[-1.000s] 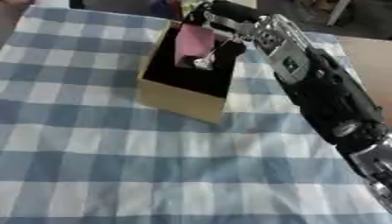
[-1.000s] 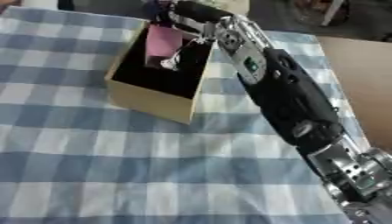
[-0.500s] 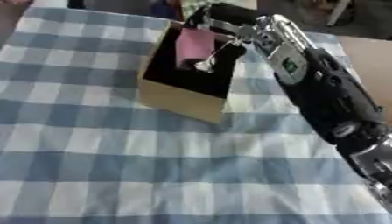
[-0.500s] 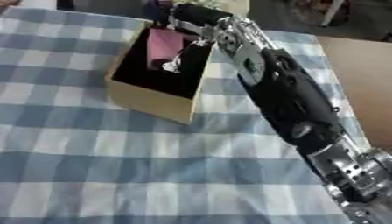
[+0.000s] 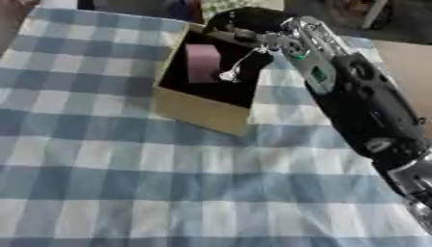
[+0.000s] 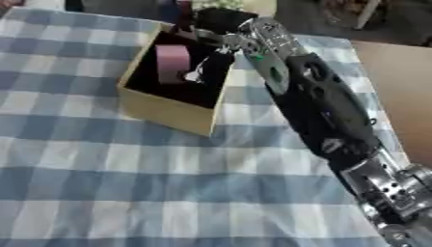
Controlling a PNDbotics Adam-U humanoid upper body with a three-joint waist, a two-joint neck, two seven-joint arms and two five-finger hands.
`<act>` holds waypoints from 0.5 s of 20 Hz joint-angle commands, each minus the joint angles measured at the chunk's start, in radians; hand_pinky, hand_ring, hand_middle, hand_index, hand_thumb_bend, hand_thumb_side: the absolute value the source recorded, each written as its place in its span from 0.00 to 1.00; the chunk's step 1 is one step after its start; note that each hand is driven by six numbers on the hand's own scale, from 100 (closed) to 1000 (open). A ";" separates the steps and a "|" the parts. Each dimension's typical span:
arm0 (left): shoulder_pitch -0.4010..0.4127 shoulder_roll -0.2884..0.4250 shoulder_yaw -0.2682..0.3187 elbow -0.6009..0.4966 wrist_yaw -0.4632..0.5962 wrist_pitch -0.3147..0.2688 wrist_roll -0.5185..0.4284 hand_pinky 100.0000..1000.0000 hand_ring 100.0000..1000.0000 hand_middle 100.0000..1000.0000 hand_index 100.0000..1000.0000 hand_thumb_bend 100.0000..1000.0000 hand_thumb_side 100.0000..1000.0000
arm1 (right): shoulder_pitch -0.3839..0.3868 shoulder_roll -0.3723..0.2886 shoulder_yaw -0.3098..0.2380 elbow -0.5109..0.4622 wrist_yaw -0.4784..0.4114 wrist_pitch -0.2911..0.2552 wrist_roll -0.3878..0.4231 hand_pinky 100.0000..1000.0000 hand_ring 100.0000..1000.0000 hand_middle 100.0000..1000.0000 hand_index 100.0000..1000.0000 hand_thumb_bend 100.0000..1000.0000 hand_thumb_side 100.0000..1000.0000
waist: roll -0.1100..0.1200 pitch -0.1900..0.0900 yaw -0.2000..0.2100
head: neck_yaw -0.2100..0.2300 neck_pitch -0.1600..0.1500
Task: Pick up objects on the table and place them in the box.
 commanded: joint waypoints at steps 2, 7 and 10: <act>-0.006 0.010 0.004 -0.016 0.002 0.000 -0.007 0.43 0.53 0.57 0.73 0.17 0.93 | -0.019 -0.017 -0.016 -0.043 -0.025 0.002 0.007 0.99 0.92 0.87 0.93 0.25 0.45 | 0.009 -0.029 -0.002 | 0.002 -0.001; -0.001 0.009 0.005 -0.016 0.000 0.001 -0.008 0.43 0.53 0.57 0.73 0.17 0.93 | -0.008 -0.035 -0.027 -0.116 -0.098 0.018 -0.010 0.96 0.89 0.82 0.91 0.19 0.41 | 0.012 -0.036 -0.008 | 0.007 0.007; 0.005 0.010 0.008 -0.016 -0.002 0.003 -0.007 0.43 0.53 0.57 0.73 0.17 0.93 | 0.015 -0.077 -0.046 -0.226 -0.170 0.046 -0.032 0.92 0.85 0.76 0.88 0.09 0.34 | 0.014 -0.043 -0.015 | 0.016 0.015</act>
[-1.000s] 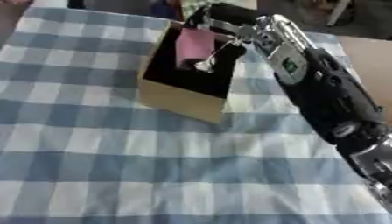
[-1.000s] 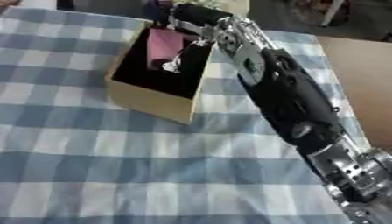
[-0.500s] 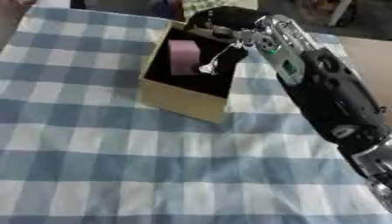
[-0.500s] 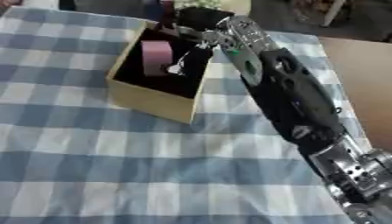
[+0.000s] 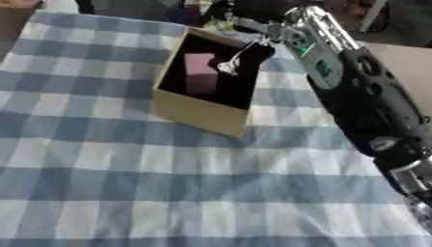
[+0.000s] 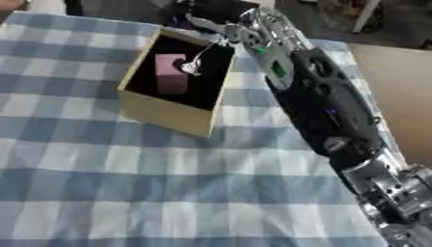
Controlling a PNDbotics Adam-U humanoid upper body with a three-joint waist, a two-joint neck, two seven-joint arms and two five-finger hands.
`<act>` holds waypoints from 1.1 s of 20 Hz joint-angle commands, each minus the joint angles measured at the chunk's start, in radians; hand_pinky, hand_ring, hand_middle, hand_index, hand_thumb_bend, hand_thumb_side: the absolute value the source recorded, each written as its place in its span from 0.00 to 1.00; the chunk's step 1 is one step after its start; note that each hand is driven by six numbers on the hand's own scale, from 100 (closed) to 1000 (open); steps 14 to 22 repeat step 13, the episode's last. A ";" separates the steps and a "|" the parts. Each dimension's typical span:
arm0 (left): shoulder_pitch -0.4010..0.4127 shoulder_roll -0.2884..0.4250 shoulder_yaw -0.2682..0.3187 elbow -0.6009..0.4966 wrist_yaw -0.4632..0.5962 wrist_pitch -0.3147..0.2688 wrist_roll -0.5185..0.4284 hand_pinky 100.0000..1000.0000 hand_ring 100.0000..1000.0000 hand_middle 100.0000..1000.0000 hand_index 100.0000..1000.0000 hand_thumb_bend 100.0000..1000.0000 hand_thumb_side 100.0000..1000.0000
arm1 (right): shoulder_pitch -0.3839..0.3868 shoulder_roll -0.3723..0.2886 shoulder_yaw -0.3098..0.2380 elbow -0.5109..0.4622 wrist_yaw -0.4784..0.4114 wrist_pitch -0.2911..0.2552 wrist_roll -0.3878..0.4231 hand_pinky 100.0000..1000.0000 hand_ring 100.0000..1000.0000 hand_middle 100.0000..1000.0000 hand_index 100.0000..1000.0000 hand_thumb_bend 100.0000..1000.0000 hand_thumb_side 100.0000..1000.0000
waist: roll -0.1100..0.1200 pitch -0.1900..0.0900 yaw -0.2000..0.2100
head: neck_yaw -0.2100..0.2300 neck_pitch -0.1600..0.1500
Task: Pick up objects on the table and place them in the box.
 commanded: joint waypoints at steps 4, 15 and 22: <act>-0.001 0.011 0.011 -0.016 -0.005 0.000 0.003 0.43 0.53 0.58 0.73 0.17 0.93 | 0.054 -0.133 -0.065 -0.289 -0.171 0.099 -0.055 0.89 0.82 0.72 0.84 0.03 0.41 | 0.015 -0.037 -0.013 | 0.017 0.018; 0.006 0.013 0.018 -0.016 -0.011 -0.002 0.015 0.44 0.53 0.58 0.73 0.17 0.93 | 0.251 -0.289 -0.193 -0.647 -0.369 0.270 -0.267 0.86 0.78 0.66 0.78 0.00 0.52 | 0.029 -0.054 -0.033 | 0.041 0.031; 0.006 0.013 0.018 -0.016 -0.011 -0.002 0.015 0.44 0.53 0.58 0.73 0.17 0.93 | 0.251 -0.289 -0.193 -0.647 -0.369 0.270 -0.267 0.86 0.78 0.66 0.78 0.00 0.52 | 0.029 -0.054 -0.033 | 0.041 0.031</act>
